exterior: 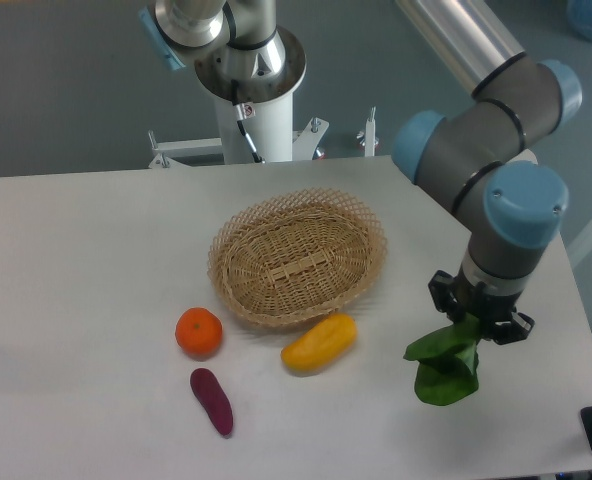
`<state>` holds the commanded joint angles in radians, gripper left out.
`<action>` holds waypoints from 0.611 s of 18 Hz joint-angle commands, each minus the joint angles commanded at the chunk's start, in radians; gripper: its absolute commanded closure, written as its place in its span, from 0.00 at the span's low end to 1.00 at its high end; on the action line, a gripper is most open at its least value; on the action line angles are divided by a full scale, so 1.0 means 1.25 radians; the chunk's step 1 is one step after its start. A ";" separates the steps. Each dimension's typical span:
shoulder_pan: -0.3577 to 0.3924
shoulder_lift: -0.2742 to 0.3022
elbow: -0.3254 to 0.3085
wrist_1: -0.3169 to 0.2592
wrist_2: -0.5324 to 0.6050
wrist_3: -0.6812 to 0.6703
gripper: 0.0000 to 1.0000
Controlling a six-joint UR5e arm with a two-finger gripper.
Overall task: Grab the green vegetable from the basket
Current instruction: 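Hold the bok choy raised beside the table edge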
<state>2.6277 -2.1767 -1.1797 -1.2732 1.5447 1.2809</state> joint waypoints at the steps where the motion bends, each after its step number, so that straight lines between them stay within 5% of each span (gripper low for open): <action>1: 0.001 -0.001 0.004 -0.001 -0.001 0.000 0.63; 6: 0.007 -0.044 0.083 -0.067 0.001 0.000 0.62; 11: 0.004 -0.045 0.083 -0.069 0.017 0.007 0.60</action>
<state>2.6323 -2.2335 -1.0753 -1.3591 1.5662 1.2901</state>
